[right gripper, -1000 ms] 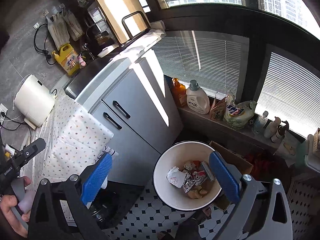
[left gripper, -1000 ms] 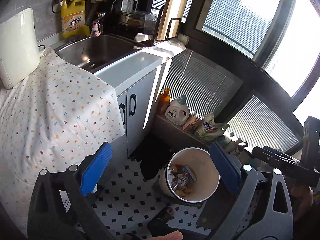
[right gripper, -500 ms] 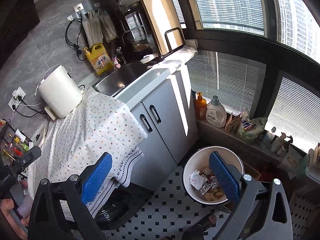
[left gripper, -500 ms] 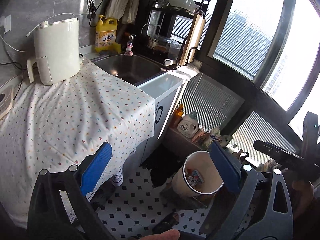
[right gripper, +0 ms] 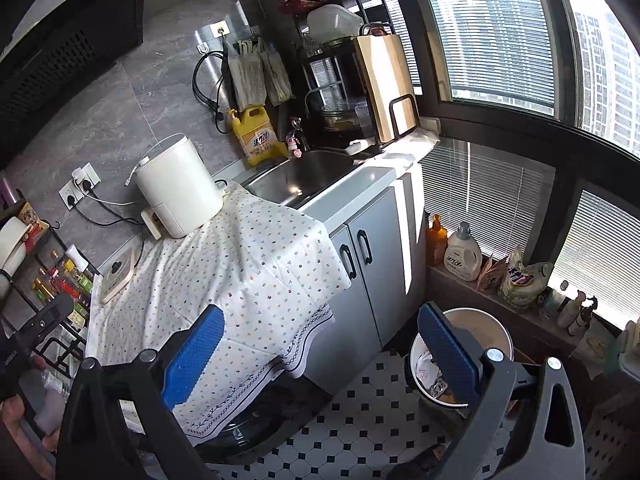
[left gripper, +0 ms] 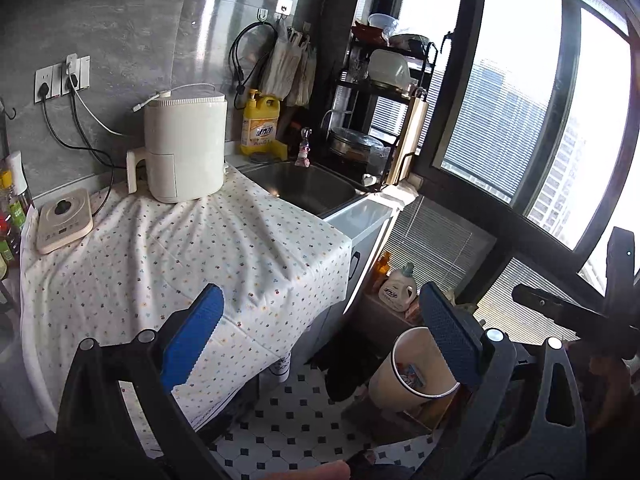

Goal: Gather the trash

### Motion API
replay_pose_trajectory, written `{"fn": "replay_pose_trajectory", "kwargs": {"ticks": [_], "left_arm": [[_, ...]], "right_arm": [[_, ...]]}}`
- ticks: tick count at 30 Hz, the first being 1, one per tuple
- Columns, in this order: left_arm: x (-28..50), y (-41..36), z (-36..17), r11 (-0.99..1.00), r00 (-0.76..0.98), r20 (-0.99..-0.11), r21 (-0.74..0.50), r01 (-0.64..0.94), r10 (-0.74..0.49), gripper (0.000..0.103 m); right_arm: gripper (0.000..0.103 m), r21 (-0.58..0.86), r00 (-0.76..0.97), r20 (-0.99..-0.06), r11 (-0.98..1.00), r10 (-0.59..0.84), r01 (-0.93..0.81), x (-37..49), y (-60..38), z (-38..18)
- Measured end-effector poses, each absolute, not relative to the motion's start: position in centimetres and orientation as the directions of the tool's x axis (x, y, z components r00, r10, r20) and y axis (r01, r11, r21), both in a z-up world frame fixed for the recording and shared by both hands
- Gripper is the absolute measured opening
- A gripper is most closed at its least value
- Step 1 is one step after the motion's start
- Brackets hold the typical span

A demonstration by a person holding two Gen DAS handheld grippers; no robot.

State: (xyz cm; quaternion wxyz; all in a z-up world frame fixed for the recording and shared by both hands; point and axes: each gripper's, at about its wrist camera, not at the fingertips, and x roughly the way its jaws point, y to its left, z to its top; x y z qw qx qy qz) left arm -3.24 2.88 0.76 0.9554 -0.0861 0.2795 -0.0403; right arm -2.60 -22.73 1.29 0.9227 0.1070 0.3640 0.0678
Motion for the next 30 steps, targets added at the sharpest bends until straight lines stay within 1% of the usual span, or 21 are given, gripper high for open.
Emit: {"fn": "replay_pose_trajectory", "kwargs": {"ticks": [4,7,11,15,22,30], "left_arm": [[-5.0,4.4,1.5,0.981,0.86,-0.501,-0.194,-0.002,-0.097,0.097],[-5.8,5.1,1.9,0.983,0.865,-0.495,-0.182,-0.016,-0.078,0.097],[-6.7,5.9,2.2,0.98,0.872,-0.485,-0.196,-0.031,-0.069,0.097],[-7.2,6.5,2.5,0.974,0.878,-0.473,-0.222,-0.044,-0.068,0.097],[-8.1,7.3,2.8,0.976,0.884,-0.465,-0.21,-0.061,-0.045,0.097],[-9.3,8.6,3.3,0.971,0.89,-0.455,-0.225,-0.084,-0.029,0.097]], "right_arm": [[0.095,0.241,0.733,-0.643,0.967,0.224,-0.085,-3.3,-21.0,2.4],[0.095,0.241,0.74,-0.629,0.965,0.238,-0.105,-3.7,-20.1,3.2],[0.095,0.24,0.744,-0.619,0.962,0.252,-0.126,-4.0,-19.2,3.9],[0.095,0.234,0.742,-0.618,0.962,0.26,-0.142,-4.3,-18.4,4.2],[0.095,0.247,0.742,-0.613,0.958,0.27,-0.145,-4.2,-17.7,4.2],[0.095,0.235,0.747,-0.605,0.958,0.276,-0.164,-4.8,-16.4,4.5]]}}
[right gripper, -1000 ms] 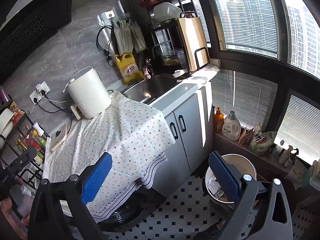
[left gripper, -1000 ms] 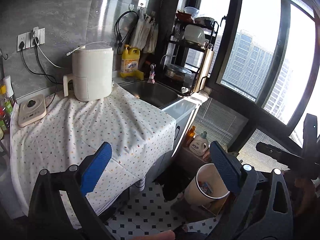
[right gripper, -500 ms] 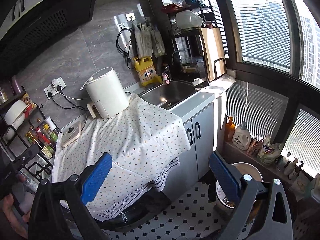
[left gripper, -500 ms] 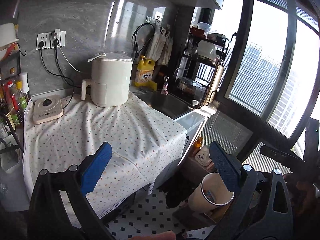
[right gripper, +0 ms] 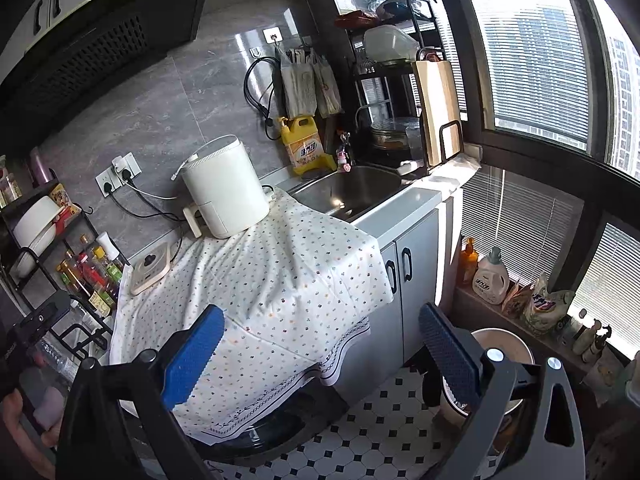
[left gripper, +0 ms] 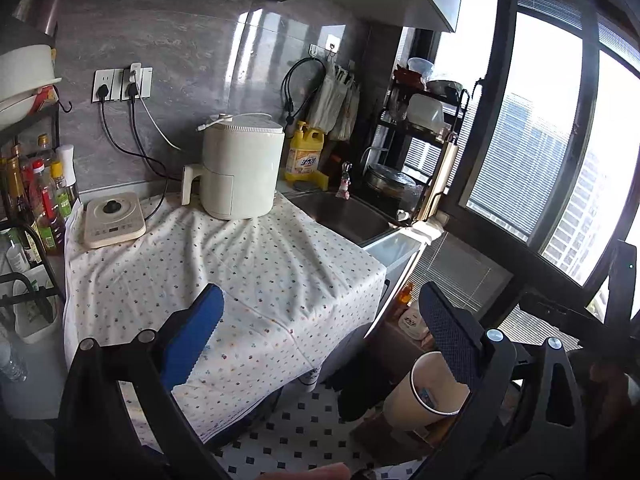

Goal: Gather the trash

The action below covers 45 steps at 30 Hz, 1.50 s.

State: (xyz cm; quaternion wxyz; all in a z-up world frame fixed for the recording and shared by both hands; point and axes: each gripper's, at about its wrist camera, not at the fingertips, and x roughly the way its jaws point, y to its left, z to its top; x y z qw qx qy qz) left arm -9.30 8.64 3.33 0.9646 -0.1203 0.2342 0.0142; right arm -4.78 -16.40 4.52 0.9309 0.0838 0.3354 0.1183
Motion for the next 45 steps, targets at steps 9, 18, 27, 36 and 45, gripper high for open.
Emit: {"fn": "replay_pose_trajectory", "kwargs": {"ticks": [9,18,27,36,45], "left_arm": [[-10.2,8.9,3.6,0.97,0.893,-0.449,-0.226,-0.093,-0.019,0.097],[-10.7,8.1,3.7,0.973,0.891,-0.454,-0.216,-0.08,-0.027,0.097],[-10.9,7.4,3.7,0.976,0.889,-0.457,-0.206,-0.071,-0.032,0.097],[-10.7,6.4,3.1,0.979,0.881,-0.471,-0.196,-0.053,-0.047,0.097],[-9.8,6.1,2.7,0.978,0.872,-0.484,-0.203,-0.037,-0.067,0.097]], "right_arm": [[0.095,0.233,0.743,-0.607,0.957,0.28,-0.171,-5.4,-15.7,4.4],[0.095,0.228,0.752,-0.601,0.96,0.272,-0.165,-6.4,-16.0,4.7],[0.095,0.231,0.752,-0.602,0.96,0.267,-0.155,-7.1,-16.3,4.5],[0.095,0.231,0.755,-0.606,0.964,0.251,-0.135,-7.8,-17.2,4.2],[0.095,0.226,0.756,-0.612,0.967,0.233,-0.115,-7.7,-17.8,4.1]]}}
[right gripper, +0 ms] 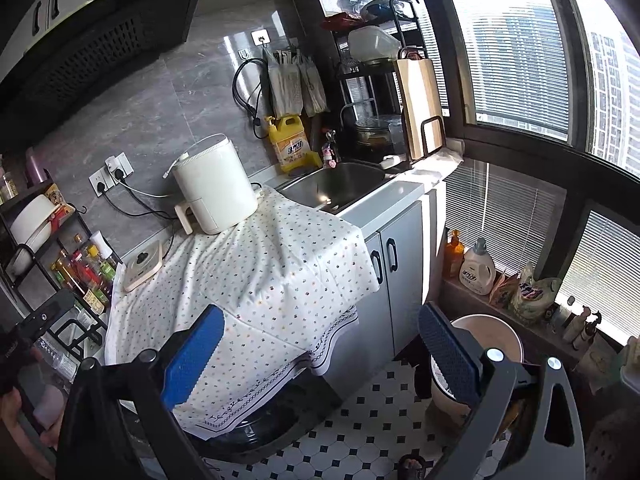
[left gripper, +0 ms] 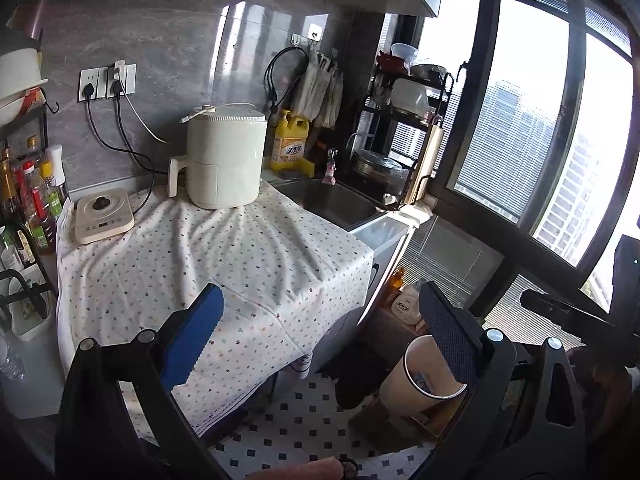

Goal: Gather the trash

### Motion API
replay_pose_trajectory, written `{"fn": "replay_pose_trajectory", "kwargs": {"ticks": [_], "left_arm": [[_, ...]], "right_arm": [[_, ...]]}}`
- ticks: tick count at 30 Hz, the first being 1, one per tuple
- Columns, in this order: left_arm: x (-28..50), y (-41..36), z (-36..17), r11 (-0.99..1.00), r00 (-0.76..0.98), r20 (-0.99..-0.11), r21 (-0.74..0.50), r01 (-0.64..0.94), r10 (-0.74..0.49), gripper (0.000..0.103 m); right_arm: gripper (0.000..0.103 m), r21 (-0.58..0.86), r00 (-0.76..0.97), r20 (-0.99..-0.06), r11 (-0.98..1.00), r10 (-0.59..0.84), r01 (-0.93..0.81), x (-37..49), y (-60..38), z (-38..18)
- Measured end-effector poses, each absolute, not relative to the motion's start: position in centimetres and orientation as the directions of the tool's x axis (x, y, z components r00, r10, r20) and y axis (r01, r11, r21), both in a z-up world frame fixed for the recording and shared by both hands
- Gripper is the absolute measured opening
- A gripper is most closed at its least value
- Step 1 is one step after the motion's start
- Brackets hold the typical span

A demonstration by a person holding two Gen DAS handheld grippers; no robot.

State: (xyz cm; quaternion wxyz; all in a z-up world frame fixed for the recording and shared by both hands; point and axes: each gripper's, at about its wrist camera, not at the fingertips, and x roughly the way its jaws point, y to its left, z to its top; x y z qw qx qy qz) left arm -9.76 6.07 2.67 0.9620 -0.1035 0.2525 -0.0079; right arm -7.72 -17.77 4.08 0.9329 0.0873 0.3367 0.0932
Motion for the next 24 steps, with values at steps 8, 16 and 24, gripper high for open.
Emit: {"fn": "replay_pose_trajectory", "kwargs": {"ticks": [8,16,24], "left_arm": [[-8.3,5.3,2.4,0.979,0.866,-0.491,-0.202,-0.012,-0.091,0.097],[-6.6,4.8,2.3,0.982,0.865,-0.494,-0.188,-0.008,-0.088,0.097],[-4.4,5.4,0.9,0.979,0.842,-0.529,-0.204,-0.004,-0.106,0.097]], "right_arm": [[0.095,0.216,0.767,-0.608,0.973,0.204,-0.087,-8.1,-18.7,4.1],[0.095,0.218,0.766,-0.617,0.974,0.181,-0.055,-7.2,-19.9,3.5],[0.095,0.193,0.755,-0.637,0.98,0.156,-0.04,-4.7,-20.0,2.4]]}}
